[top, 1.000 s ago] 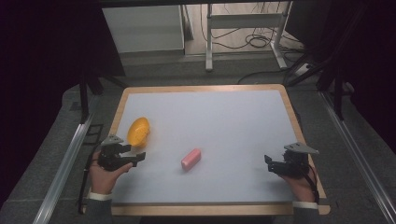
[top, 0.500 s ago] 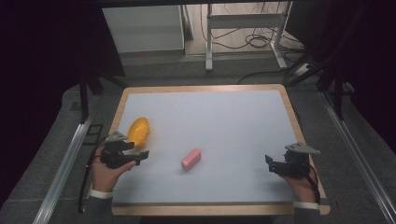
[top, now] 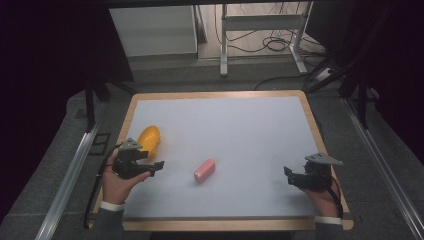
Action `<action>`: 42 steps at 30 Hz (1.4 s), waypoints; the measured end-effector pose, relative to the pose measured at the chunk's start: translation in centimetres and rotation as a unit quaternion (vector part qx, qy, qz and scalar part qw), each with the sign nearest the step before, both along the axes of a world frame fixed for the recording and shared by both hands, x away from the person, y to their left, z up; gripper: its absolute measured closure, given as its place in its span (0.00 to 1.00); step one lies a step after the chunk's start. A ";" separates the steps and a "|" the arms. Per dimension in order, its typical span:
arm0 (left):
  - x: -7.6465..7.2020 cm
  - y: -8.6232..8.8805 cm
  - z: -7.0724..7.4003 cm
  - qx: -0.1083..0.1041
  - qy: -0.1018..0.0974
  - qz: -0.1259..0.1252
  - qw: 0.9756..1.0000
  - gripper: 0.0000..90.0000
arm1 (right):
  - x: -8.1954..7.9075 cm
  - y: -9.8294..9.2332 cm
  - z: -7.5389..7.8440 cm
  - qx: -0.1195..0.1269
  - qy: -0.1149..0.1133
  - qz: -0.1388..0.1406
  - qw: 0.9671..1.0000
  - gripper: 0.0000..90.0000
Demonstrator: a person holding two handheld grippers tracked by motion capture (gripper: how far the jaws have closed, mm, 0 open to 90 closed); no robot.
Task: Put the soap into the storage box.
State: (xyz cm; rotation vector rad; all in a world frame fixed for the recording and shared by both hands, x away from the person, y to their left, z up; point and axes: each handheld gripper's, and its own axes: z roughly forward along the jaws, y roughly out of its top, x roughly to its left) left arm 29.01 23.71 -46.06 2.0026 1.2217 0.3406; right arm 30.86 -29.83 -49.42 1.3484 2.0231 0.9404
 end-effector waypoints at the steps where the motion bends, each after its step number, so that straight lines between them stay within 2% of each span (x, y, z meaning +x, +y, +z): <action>1: 0.0 -0.2 0.1 0.000 0.000 -0.002 1.000 0.28 | 0.0 0.0 0.0 0.000 0.000 0.000 1.000 0.09; 42: 1.1 -4.4 0.9 0.028 0.005 -0.054 0.998 0.27 | -0.1 -0.2 0.0 -0.002 0.002 0.000 1.000 0.09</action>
